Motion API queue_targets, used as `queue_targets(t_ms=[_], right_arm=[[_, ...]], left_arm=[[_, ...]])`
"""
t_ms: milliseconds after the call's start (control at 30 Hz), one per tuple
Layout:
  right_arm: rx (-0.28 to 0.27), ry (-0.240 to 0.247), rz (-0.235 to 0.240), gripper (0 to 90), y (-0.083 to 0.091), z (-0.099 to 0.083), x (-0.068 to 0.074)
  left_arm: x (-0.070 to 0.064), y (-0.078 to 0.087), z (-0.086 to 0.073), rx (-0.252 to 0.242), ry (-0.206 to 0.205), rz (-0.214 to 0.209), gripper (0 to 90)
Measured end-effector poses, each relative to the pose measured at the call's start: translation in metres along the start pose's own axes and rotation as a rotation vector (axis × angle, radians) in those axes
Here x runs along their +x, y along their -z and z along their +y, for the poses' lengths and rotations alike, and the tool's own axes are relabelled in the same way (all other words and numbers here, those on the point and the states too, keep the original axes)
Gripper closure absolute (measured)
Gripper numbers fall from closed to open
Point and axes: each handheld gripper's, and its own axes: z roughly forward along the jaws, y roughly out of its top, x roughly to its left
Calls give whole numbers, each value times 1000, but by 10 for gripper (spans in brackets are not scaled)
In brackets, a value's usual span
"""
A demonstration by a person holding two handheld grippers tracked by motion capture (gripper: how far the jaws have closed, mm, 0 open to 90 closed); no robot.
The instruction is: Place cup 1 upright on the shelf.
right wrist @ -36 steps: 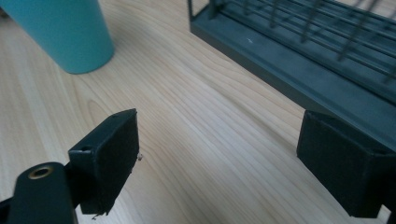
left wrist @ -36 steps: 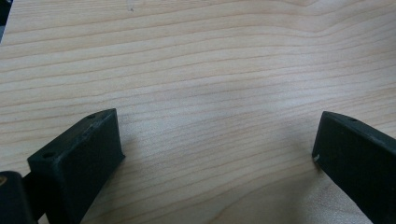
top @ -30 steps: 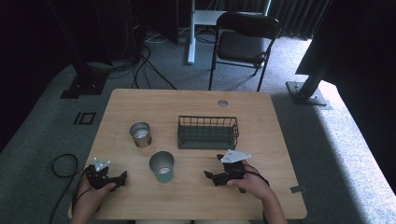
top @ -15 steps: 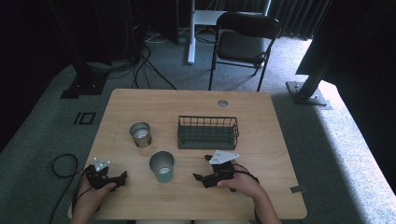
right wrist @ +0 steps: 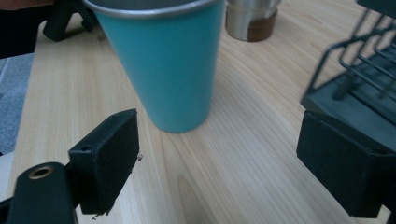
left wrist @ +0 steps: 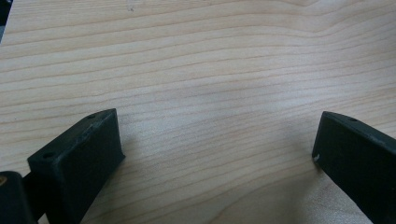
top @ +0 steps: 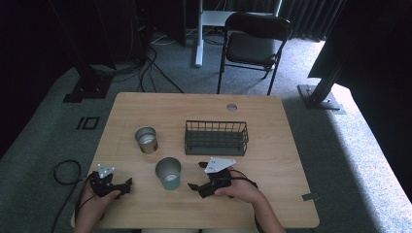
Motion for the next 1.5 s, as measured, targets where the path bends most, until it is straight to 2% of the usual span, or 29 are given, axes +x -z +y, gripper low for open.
queue_targets(t_ms=[200, 267, 333, 733, 1067, 1233, 1500], right_arm=[[-14, 32, 38, 128, -10, 8, 8], [-14, 23, 43, 127, -14, 11, 10], [-15, 39, 47, 128, -18, 13, 11], [-49, 57, 93, 127, -37, 23, 18], [-76, 59, 105, 123, -51, 29, 18], [-96, 40, 117, 114, -56, 32, 17], [-118, 56, 123, 114, -60, 37, 18]], left_arm=[[0, 0, 0, 0, 0, 0, 20], [0, 0, 0, 0, 0, 0, 20], [0, 0, 0, -1, 0, 0, 20], [0, 0, 0, 0, 0, 0, 20], [0, 0, 0, 0, 0, 0, 20], [0, 0, 0, 0, 0, 0, 20], [0, 0, 0, 0, 0, 0, 20]])
